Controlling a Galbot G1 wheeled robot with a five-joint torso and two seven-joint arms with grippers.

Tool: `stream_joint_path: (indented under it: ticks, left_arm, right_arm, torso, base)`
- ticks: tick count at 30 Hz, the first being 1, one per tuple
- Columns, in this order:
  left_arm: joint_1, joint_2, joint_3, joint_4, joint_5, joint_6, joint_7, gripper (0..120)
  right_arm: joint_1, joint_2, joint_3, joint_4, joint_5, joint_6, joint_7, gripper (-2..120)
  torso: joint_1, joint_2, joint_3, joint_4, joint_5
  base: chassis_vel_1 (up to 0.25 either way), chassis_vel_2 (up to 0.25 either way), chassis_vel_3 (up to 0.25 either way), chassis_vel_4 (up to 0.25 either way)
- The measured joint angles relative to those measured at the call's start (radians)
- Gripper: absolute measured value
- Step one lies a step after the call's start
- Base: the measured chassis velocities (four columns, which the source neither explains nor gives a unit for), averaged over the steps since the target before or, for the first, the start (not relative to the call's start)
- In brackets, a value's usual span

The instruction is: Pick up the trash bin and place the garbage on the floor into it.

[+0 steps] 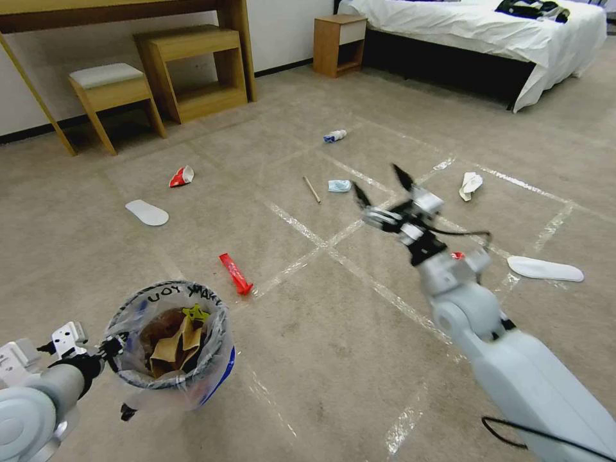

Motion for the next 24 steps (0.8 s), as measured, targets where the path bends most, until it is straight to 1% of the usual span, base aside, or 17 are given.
stream_joint_path:
  ticks: [1,2,3,4,5,6,7,8,9,10,13,14,16,18,20,24]
  left_arm:
    - [0.0,-0.005,0.001,-0.005,0.004,0.001,0.002,0]
    - [0.0,-0.005,0.001,-0.005,0.004,0.001,0.002,0]
    - [0.0,-0.008,0.001,-0.009,0.009,0.001,0.006,0]
    - [-0.001,-0.012,0.001,-0.015,0.012,0.001,0.01,0]
    - [-0.002,-0.017,0.002,-0.021,0.015,0.001,0.016,0]
    - [-0.002,-0.017,0.002,-0.021,0.015,0.001,0.016,0]
    - [-0.002,-0.021,0.003,-0.026,0.017,0.001,0.021,0]
    - [-0.002,-0.029,0.004,-0.036,0.019,0.001,0.025,0]
    - [-0.001,-0.033,0.005,-0.042,0.019,0.001,0.026,0]
    - [-0.001,-0.033,0.005,-0.042,0.019,0.001,0.026,0]
    - [0.001,-0.045,0.009,-0.056,0.018,0.002,0.026,0]
    - [0.001,-0.045,0.009,-0.056,0.018,0.002,0.026,0]
    - [-0.002,-0.053,0.009,-0.061,0.011,0.002,0.025,0]
    - [-0.003,-0.055,0.009,-0.063,0.009,0.003,0.024,0]
    - [-0.002,-0.061,0.01,-0.069,0.006,0.003,0.024,0]
    - [0.004,-0.064,0.013,-0.075,0.006,0.004,0.028,0]
  right_arm:
    - [-0.05,0.029,0.055,0.009,-0.037,0.004,0.009,100]
    - [-0.05,0.029,0.055,0.009,-0.037,0.004,0.009,100]
    - [-0.086,0.057,0.094,0.015,-0.063,0.008,0.014,100]
    - [-0.12,0.089,0.129,0.021,-0.083,0.014,0.016,100]
    - [-0.159,0.136,0.168,0.028,-0.103,0.023,0.018,100]
    - [-0.159,0.136,0.168,0.028,-0.103,0.023,0.018,100]
    - [-0.184,0.167,0.19,0.031,-0.116,0.032,0.018,100]
    - [-0.231,0.222,0.225,0.036,-0.136,0.052,0.019,100]
    - [-0.253,0.251,0.243,0.039,-0.15,0.065,0.02,100]
    - [-0.253,0.251,0.243,0.039,-0.15,0.065,0.02,100]
    - [-0.309,0.327,0.285,0.044,-0.214,0.121,0.013,100]
    - [-0.309,0.327,0.285,0.044,-0.214,0.121,0.013,100]
    - [-0.34,0.373,0.3,0.048,-0.263,0.162,0.012,100]
    - [-0.348,0.386,0.303,0.048,-0.281,0.177,0.012,100]
    - [-0.369,0.418,0.307,0.043,-0.318,0.213,0.012,100]
    - [-0.387,0.436,0.307,0.037,-0.343,0.242,0.012,100]
  torso:
    - [0.0,0.0,0.0,-0.0001,-0.0003]
    - [0.0,0.0,0.0,-0.0001,-0.0003]
    - [0.0,0.0,0.0,0.0001,-0.0003]
    - [0.0,0.0,0.0,-0.0003,-0.0001]
    - [0.0,0.0,0.0,0.0,-0.0003]
    - [0.0,0.0,0.0,0.0,-0.0003]
    - [0.0,0.0,0.0,-0.0003,-0.0001]
    - [0.0,0.0,0.0,-0.0002,0.0001]
    - [0.0,0.0,0.0,-0.0003,0.0]
    - [0.0,0.0,0.0,-0.0003,0.0]
    - [0.0,0.0,0.0,-0.0001,-0.0002]
    - [0.0,0.0,0.0,-0.0001,-0.0002]
    - [0.0,0.0,0.0,-0.0001,-0.0002]
    - [0.0,0.0,0.0,0.0001,-0.0004]
    - [0.0,0.0,0.0,0.0,-0.0003]
    - [0.0,0.0,0.0,0.0,-0.0003]
  base:
    - [0.0,0.0,0.0,0.0]
    - [0.0,0.0,0.0,0.0]
    - [0.0,0.0,0.0,0.0]
    - [0.0,0.0,0.0,0.0]
    - [0.0,0.0,0.0,0.0]
    - [0.0,0.0,0.0,0.0]
    - [0.0,0.0,0.0,0.0]
    - [0.0,0.0,0.0,0.0]
    - [0.0,0.0,0.0,0.0]
    - [0.0,0.0,0.0,0.0]
    - [0.0,0.0,0.0,0.0]
    - [0.0,0.0,0.0,0.0]
    - [0.0,0.0,0.0,0.0]
    - [0.0,0.0,0.0,0.0]
    - [0.0,0.0,0.0,0.0]
    - [0.0,0.0,0.0,0.0]
